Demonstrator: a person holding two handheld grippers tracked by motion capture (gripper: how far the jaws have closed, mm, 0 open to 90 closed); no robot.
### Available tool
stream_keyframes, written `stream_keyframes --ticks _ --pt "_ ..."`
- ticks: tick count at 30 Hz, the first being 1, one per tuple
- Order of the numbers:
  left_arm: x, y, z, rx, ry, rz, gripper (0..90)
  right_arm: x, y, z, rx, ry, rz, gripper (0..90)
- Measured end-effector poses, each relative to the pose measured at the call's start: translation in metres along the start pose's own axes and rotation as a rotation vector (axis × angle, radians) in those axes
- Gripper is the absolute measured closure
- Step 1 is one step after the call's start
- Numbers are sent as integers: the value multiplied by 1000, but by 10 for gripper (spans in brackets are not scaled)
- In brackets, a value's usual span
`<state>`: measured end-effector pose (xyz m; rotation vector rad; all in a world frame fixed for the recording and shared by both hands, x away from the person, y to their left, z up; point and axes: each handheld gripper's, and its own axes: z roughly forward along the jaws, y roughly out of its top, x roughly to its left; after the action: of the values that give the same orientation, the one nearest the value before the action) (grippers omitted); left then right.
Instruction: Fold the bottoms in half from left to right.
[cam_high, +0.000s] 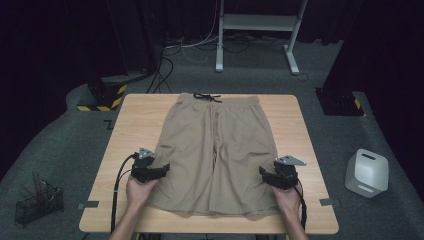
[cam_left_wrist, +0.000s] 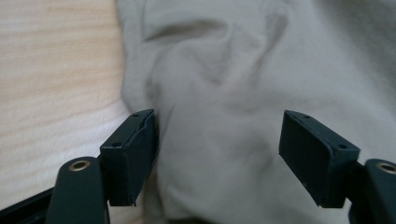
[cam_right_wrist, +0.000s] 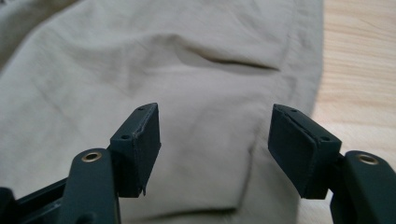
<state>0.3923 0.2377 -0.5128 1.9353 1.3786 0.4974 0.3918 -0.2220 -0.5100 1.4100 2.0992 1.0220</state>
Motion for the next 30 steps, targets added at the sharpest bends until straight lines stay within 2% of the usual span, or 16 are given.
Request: stream_keyframes --ticks 4,7,9,12,14,17,20,22,25,28,30 --pt "-5 8 3 -26 -9 13 278 7 11 4 -12 -9 -22 344" --pt "-8 11 5 -66 -20 5 294 12 19 9 -1 -15 -23 345" --pt "-9 14 9 -46 -25 1 294 15 24 13 14 -14 -23 362" --pt "-14 19 17 -23 -22 29 288 18 29 20 29 -18 -22 372" --pt "-17 22 22 -29 -24 35 297 18 32 25 30 -13 -9 367" --pt "-22 26 31 -5 -30 49 293 19 34 34 36 -16 8 356" --pt "-27 28 41 19 -27 70 280 21 34 40 49 -32 -6 350" --pt "-29 28 45 22 -30 69 276 22 33 43 56 -37 -10 348" --pt "-32 27 46 22 -13 89 272 23 30 48 73 -37 -7 347" --pt "-33 26 44 30 8 110 286 26 27 49 79 -50 -32 346" --pt "-33 24 43 29 11 110 288 28 26 49 82 -54 -48 347"
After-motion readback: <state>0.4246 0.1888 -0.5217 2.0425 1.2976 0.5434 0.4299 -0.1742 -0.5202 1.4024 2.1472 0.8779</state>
